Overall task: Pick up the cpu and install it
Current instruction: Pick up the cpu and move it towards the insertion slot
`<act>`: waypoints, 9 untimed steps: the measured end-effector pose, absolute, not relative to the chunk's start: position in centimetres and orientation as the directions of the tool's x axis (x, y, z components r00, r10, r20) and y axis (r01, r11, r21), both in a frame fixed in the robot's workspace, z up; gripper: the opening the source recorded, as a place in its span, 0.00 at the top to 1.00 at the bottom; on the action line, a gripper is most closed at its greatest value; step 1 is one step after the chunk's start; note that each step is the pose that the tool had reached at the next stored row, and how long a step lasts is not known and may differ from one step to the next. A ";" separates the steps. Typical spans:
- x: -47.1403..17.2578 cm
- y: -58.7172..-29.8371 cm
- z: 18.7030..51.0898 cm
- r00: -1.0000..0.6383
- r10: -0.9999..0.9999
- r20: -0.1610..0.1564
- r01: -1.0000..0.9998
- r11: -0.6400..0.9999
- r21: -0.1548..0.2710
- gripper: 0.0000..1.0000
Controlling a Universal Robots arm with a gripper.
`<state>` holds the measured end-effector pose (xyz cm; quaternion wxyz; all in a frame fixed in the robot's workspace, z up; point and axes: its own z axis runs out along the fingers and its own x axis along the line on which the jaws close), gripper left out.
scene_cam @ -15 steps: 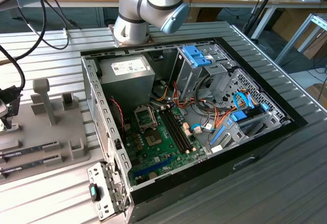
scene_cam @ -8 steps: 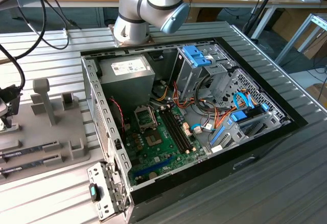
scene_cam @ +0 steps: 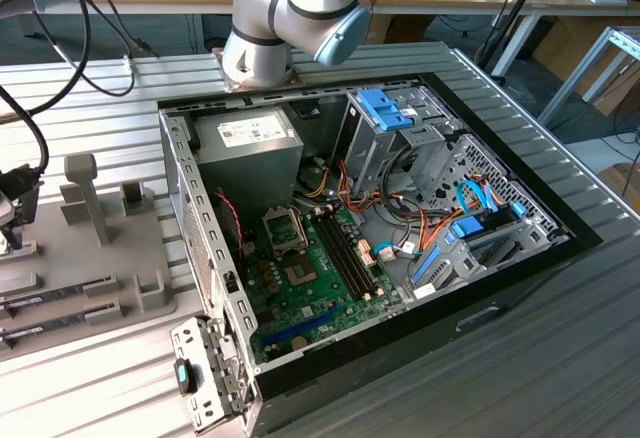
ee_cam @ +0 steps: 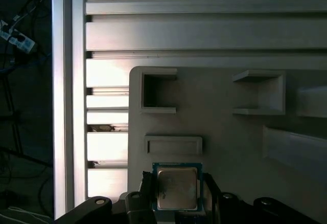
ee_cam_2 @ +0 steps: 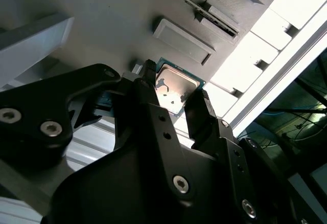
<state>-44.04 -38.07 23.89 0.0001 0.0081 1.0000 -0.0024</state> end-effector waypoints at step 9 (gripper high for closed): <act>-44.0 -38.1 24.3 -1.000 0.016 0.000 0.016 1.000 -0.005 0.53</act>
